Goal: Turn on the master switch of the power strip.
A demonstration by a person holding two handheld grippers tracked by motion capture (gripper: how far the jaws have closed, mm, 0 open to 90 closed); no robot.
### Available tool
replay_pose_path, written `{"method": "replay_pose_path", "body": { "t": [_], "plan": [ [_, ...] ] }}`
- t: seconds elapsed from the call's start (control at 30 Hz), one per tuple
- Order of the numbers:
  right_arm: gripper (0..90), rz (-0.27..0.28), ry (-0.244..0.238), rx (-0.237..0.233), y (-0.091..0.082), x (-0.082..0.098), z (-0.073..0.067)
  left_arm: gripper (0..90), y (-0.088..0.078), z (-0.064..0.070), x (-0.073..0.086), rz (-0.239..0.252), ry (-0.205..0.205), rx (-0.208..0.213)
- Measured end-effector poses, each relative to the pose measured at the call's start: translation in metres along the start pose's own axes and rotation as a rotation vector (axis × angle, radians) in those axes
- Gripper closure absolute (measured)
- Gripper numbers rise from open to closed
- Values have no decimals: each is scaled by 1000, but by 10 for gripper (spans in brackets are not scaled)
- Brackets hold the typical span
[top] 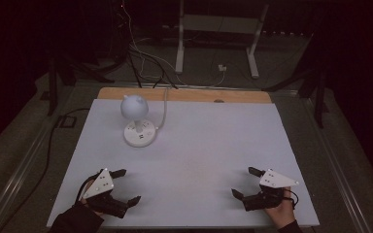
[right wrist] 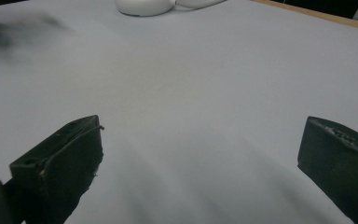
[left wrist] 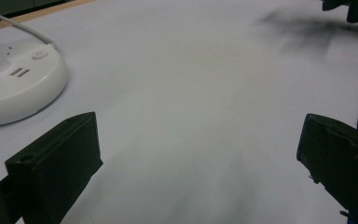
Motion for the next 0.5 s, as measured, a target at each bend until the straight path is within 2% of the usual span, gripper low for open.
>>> {"method": "replay_pose_path", "body": {
  "t": [0.17,0.5],
  "plan": [
    [0,12,-16,6,0,-2,-2,1,0,1,0,-3,7,10],
    [0,6,-17,8,0,-3,-3,1,1,5,0,-29,28,30]
  ]
}}
Point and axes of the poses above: each handheld gripper's, and its own axes: y roughly forward along the jaws, x roughly out of its underside, z roughly to its right, the point moved 1 cm from there along y, roughly forward along the jaws, and after that the axes turned 2 degrees about -y, right-handed, at the moved point
